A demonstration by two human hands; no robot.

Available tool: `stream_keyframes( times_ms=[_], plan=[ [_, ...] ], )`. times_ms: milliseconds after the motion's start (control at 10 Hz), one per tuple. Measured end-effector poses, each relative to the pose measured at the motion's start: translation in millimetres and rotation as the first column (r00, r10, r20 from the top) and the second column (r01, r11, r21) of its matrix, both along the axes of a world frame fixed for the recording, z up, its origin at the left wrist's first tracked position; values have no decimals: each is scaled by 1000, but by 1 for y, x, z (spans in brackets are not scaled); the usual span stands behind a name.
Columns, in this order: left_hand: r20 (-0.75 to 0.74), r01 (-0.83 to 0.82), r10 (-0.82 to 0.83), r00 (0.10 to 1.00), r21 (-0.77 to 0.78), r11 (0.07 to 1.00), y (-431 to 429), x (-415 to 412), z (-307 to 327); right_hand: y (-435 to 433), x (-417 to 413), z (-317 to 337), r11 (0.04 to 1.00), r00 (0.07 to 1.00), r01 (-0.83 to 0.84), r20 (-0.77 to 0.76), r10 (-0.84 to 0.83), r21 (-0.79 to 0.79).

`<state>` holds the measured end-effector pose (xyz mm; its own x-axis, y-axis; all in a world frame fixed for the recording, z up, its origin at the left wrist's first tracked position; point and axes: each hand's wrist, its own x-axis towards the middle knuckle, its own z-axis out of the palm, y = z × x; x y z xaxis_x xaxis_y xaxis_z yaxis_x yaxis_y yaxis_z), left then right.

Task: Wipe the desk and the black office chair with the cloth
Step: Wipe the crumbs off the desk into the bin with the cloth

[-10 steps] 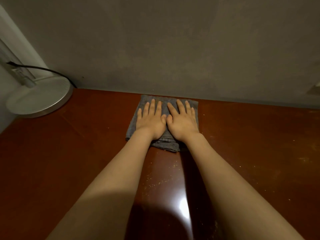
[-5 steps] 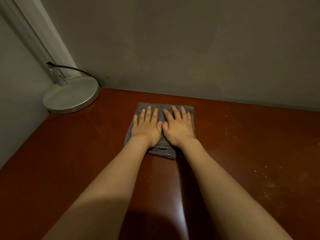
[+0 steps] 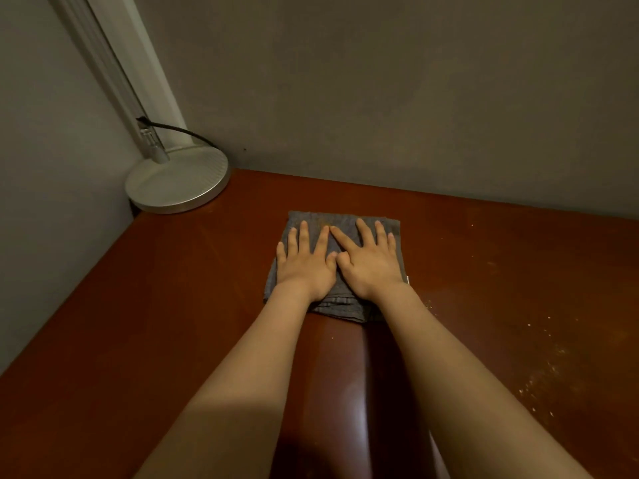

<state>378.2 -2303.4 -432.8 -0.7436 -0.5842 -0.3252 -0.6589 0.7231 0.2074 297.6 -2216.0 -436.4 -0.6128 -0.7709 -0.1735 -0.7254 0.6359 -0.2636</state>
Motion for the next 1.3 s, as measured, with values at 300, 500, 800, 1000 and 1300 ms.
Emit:
stream_keyframes(
  times_ms=[300,500,800,1000,1300],
  plan=[
    [-7,38,-38,999,22,999,22,35,-1,25,38,-1,999,999,48,11,-48,-18],
    [10,85,-85,996,33,996,42,63,0,49,71,0,996,996,88,21,-88,4],
    [1,129,-129,992,36,991,65,89,0,74,102,2,990,989,141,30,-142,30],
    [-1,149,-149,989,37,988,79,107,0,89,122,3,986,985,166,38,-167,19],
    [-3,138,-138,990,20,990,101,130,0,110,145,3,988,987,155,42,-155,23]
  ],
)
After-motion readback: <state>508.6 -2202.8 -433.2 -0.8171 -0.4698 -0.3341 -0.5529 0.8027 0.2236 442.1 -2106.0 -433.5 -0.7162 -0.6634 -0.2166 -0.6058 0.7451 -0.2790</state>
